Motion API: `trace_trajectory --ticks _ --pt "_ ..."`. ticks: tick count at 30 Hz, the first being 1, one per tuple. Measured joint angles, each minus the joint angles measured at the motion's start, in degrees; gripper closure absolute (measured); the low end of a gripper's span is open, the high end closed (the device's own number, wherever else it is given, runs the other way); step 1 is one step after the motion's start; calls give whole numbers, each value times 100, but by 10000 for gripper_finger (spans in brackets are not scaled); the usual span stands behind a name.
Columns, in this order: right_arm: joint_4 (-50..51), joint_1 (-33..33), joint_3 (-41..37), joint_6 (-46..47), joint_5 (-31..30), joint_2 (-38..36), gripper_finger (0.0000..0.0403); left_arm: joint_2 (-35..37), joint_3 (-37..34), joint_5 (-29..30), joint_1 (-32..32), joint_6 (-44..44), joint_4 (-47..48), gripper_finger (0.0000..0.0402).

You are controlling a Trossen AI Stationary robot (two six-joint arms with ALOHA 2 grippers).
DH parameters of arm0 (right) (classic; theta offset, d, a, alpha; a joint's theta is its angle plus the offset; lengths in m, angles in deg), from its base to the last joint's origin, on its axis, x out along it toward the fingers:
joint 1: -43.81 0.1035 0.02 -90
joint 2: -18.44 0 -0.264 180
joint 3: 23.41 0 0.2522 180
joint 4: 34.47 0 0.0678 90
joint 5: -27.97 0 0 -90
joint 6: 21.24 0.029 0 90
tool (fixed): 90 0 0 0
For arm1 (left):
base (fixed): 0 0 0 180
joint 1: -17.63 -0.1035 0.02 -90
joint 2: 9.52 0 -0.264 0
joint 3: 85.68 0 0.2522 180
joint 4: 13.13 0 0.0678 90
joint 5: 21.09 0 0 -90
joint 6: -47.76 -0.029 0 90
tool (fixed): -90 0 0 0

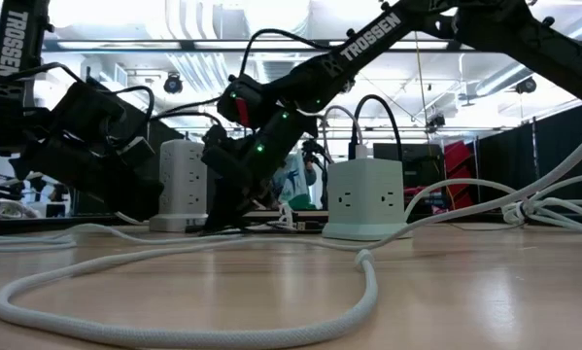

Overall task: Insert USB
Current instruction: Insert the black charger cable into the top white outlet extension

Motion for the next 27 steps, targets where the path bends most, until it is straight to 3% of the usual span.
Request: trace_trajectory --ticks 6,17,27 --pt "29 264 7 -576 -773 -29 348 0 0 0 2 0 3 401" --pt "-32 304 170 -287 -455 -217 294 0 0 2 4 0 17 401" --pt "-328 136 163 399 -433 160 246 0 0 2 7 22 22 401"
